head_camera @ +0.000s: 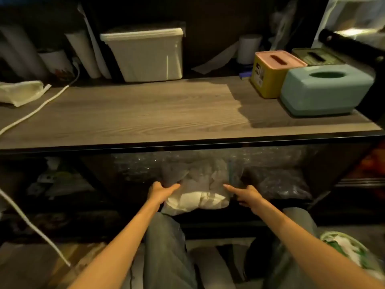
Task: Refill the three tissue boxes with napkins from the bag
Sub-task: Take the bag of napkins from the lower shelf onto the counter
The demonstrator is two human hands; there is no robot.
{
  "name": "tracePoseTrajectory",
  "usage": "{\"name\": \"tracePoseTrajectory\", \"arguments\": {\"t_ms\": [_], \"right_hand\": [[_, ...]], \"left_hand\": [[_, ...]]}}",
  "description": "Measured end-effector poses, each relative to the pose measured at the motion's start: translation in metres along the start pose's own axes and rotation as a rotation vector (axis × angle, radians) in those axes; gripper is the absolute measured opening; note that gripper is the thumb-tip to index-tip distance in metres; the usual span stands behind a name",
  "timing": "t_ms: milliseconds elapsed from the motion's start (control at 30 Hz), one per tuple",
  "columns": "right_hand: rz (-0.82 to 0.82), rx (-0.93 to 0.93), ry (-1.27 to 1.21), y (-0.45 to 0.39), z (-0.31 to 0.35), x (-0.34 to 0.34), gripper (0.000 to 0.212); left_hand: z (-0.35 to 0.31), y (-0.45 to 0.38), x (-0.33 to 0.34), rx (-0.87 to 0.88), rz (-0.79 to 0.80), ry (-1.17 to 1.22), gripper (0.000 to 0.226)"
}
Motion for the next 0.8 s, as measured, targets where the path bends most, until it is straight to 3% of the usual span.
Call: {"name": "tracePoseTrajectory", "arguments": {"t_ms": [67, 133, 233, 400, 467, 567, 667, 733, 800], "right_hand": [[-0.061, 0.044, -0.052, -0.004, -0.003, 0.004, 0.082], [-0.044, 0.045, -0.13, -0.006, -0.002, 0.015, 0.055], [0.007, 0.066, -0.193, -0.011, 0.0, 0.03, 0.034], [0.043, 0.084, -0.15, -0.013, -0.004, 0.038, 0.035], [0.028, 0.072, -0.128, -0.011, -0.004, 0.036, 0.045], [0.011, 0.025, -0.109, 0.0, -0.003, 0.03, 0.092], [0.065, -0.056, -0.125, 0.027, -0.002, 0.022, 0.126], [0.075, -0.129, -0.132, 0.048, 0.0, 0.013, 0.131], [0.07, -0.203, -0.123, 0.072, 0.001, 0.004, 0.12]], "left_hand": [[-0.004, 0.004, 0.007, -0.042, -0.016, -0.006, 0.064], [-0.002, 0.004, 0.017, -0.093, 0.023, 0.024, 0.048], [0.001, 0.002, 0.026, -0.17, 0.082, 0.134, 0.056], [0.006, 0.0, 0.026, -0.177, 0.064, 0.2, 0.041], [0.004, 0.006, 0.024, -0.146, 0.057, 0.174, 0.045], [-0.002, 0.018, 0.023, -0.046, 0.053, 0.106, 0.081], [-0.011, 0.041, 0.016, 0.102, 0.037, 0.095, 0.099], [-0.015, 0.056, 0.011, 0.213, 0.035, 0.105, 0.11], [-0.018, 0.076, 0.003, 0.31, 0.048, 0.14, 0.111]]}}
Point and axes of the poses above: each hand's wrist, its own y-axis away from the middle knuckle, its own x-axis out of the palm, z = x × y, the point moved 6 cm from there along -y, towards the middle knuckle, and after that the axes turned 2 degrees about -x, right-handed, at the moved point
